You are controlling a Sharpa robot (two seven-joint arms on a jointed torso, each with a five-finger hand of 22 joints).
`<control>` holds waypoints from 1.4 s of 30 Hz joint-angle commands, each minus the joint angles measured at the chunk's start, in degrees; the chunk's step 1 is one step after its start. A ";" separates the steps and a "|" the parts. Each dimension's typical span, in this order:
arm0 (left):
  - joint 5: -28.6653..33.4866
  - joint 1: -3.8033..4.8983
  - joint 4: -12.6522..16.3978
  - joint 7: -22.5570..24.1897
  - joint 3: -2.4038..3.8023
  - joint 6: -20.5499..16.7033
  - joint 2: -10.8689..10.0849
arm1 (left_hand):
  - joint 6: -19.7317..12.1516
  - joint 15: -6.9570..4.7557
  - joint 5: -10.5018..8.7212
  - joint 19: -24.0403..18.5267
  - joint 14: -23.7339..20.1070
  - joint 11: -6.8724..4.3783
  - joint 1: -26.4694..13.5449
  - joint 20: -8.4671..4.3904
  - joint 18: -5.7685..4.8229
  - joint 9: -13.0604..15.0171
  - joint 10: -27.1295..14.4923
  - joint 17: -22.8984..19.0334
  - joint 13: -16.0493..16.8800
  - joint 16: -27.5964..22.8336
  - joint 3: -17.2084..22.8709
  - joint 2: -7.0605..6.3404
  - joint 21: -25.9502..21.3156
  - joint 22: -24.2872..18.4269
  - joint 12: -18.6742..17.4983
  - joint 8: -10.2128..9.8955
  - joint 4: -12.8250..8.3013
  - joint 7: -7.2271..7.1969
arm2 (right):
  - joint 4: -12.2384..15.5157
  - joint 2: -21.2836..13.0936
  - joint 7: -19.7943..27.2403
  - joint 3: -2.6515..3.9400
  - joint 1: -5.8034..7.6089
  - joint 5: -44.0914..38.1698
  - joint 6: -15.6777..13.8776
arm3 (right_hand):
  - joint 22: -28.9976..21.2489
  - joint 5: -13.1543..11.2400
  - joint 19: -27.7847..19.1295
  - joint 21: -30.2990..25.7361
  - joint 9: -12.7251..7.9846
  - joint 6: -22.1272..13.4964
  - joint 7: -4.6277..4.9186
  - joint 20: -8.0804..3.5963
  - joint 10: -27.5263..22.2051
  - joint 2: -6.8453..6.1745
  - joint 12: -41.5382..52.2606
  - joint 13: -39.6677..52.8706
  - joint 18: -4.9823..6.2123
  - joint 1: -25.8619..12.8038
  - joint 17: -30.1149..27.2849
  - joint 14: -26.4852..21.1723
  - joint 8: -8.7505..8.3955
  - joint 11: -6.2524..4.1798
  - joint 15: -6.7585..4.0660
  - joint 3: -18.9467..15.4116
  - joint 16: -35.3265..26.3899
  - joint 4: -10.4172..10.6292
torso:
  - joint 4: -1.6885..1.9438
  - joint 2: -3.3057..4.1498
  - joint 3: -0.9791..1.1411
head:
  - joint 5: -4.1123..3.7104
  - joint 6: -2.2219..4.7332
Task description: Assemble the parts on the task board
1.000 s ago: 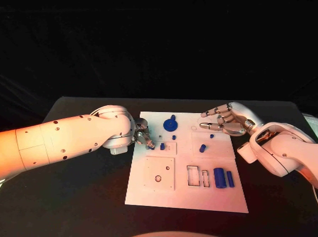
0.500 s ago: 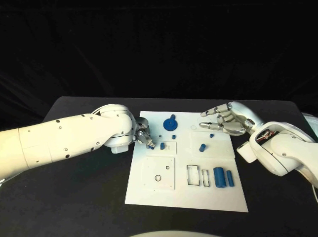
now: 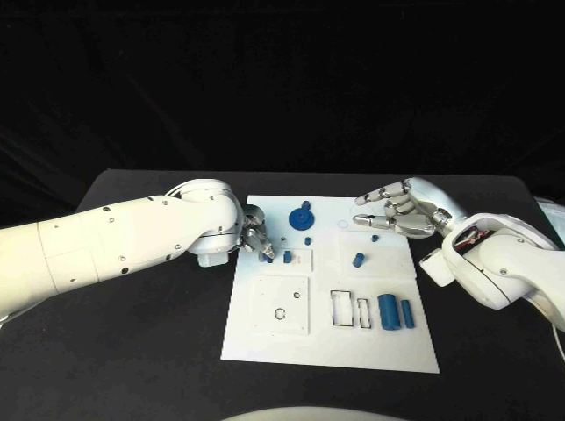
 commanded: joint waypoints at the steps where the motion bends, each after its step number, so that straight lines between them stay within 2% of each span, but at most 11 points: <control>1: 0.98 -0.73 -0.21 -1.13 -0.55 3.13 0.47 | 1.83 -0.42 0.31 2.42 6.05 -0.19 -1.33 -0.25 -0.57 -0.37 0.29 15.06 0.24 0.18 -0.45 0.32 0.41 10.17 0.46 -0.45 -0.33 -1.18 | 0.13 0.00 0.05 0.00 -0.05 -0.33 0.73 | 5.72 0.27 -0.33 -0.22 0.07 0.56 0.02 -0.04 -0.15 0.44 -0.07 -0.09 1.14 -0.04 4.04 3.58 0.23 -0.23 -0.27 -0.42 -0.27 -0.07 | 0.03 -0.02 0.02 | -0.02 -0.09; 10: 1.02 -0.72 -0.60 -1.63 -0.55 3.16 0.75 | 3.17 -0.55 0.22 2.65 6.05 -0.35 -3.67 -0.37 -0.66 -1.41 0.48 15.06 0.41 0.18 -5.45 1.03 0.66 10.51 0.80 -1.51 2.89 -1.42 | 0.14 -0.03 0.04 0.00 -0.05 -0.33 0.70 | 5.73 0.53 -0.32 -0.22 0.08 0.58 0.01 -0.05 -0.14 0.48 -0.04 -0.08 1.14 0.04 4.04 3.58 0.22 -0.24 -0.28 -0.47 -0.28 -0.08 | 0.05 -0.05 0.00 | -0.01 -0.21; 26: 0.67 -0.72 -1.04 -2.24 -0.53 3.02 1.02 | 3.85 -0.65 0.25 2.85 6.05 -0.48 -3.85 -0.45 -0.75 -1.87 0.67 15.06 0.55 0.18 -8.00 1.26 0.91 10.81 1.03 -1.97 4.01 -1.58 | 0.18 -0.11 0.03 0.00 -0.04 -0.33 0.66 | 5.70 1.11 -0.34 -0.25 0.09 0.59 0.00 -0.07 -0.17 0.55 -0.09 -0.15 1.15 0.15 4.01 3.58 0.20 -0.25 -0.29 -0.61 -0.31 -0.08 | 0.01 -0.05 0.00 | -0.03 -0.36; 29: 0.40 -0.72 -1.03 -2.40 -0.52 3.29 0.99 | 4.28 -0.69 0.25 2.96 6.05 -0.56 -4.30 -0.47 -0.80 -2.05 0.79 15.06 0.53 0.18 -10.10 0.77 1.05 10.98 1.10 -2.11 4.85 -1.72 | 0.18 -0.13 0.03 0.00 -0.04 -0.33 0.65 | 5.70 1.11 -0.34 -0.25 0.09 0.59 0.00 -0.07 -0.17 0.55 -0.09 -0.15 1.15 0.15 4.01 3.58 0.20 -0.25 -0.29 -0.61 -0.31 -0.08 | 0.03 -0.03 -0.01 | -0.09 -0.40; 33: -0.02 -0.72 -1.06 -2.57 -0.52 3.48 0.95 | 4.91 -0.69 0.02 3.13 6.05 -0.59 -5.70 -0.52 -0.88 -2.19 0.98 15.06 0.57 0.18 -13.85 -0.53 1.28 11.23 1.23 -2.14 6.43 -1.75 | 0.16 -0.13 0.05 -0.01 -0.04 -0.33 0.63 | 5.70 1.11 -0.34 -0.25 0.09 0.59 0.00 -0.07 -0.17 0.55 -0.09 -0.15 1.15 0.15 4.01 3.58 0.20 -0.25 -0.29 -0.61 -0.31 -0.08 | 0.06 -0.05 0.00 | -0.12 -0.41; 37: -0.45 -0.72 -1.08 -2.73 -0.48 3.24 0.84 | 5.40 -0.80 -0.27 3.30 6.05 -0.72 -6.61 -0.59 -0.95 -2.35 1.15 15.06 0.49 0.18 -18.87 -1.44 1.51 11.49 1.26 -2.24 8.27 -1.93 | 0.14 -0.13 0.08 -0.01 -0.04 -0.33 0.60 | 5.70 1.11 -0.34 -0.25 0.09 0.59 0.00 -0.07 -0.17 0.55 -0.09 -0.15 1.15 0.15 4.01 3.58 0.20 -0.25 -0.29 -0.61 -0.31 -0.08 | 0.05 -0.04 -0.03 | -0.11 -0.43; 41: -0.62 -0.72 -1.06 -2.79 -0.38 2.58 0.59 | 5.73 -0.95 -7.64 3.48 6.05 -0.89 -5.17 -0.70 -1.03 -2.54 1.35 15.06 0.42 0.18 -24.17 -0.41 1.74 11.77 1.35 -2.41 10.58 -2.10 | 0.10 -0.12 0.08 -0.01 -0.04 -0.33 0.59 | 5.70 1.11 -0.34 -0.25 0.09 0.59 0.00 -0.07 -0.17 0.55 -0.09 -0.15 1.15 0.15 4.01 3.58 0.20 -0.25 -0.29 -0.61 -0.31 -0.08 | 0.02 -0.02 -0.06 | -0.10 -0.46; 42: -0.72 -0.72 -1.03 -2.79 -0.35 2.36 0.51 | 5.79 -0.98 -8.99 3.52 6.05 -0.82 -4.63 -0.71 -1.05 -2.57 1.39 15.06 0.40 0.18 -25.49 -0.08 1.78 11.83 1.37 -2.43 11.31 -2.19 | 0.09 -0.11 0.08 -0.01 -0.04 -0.33 0.60 | 5.70 1.11 -0.34 -0.25 0.09 0.59 0.00 -0.07 -0.17 0.55 -0.09 -0.15 1.15 0.15 4.01 3.58 0.20 -0.25 -0.29 -0.61 -0.31 -0.08 | 0.03 -0.03 -0.06 | -0.09 -0.48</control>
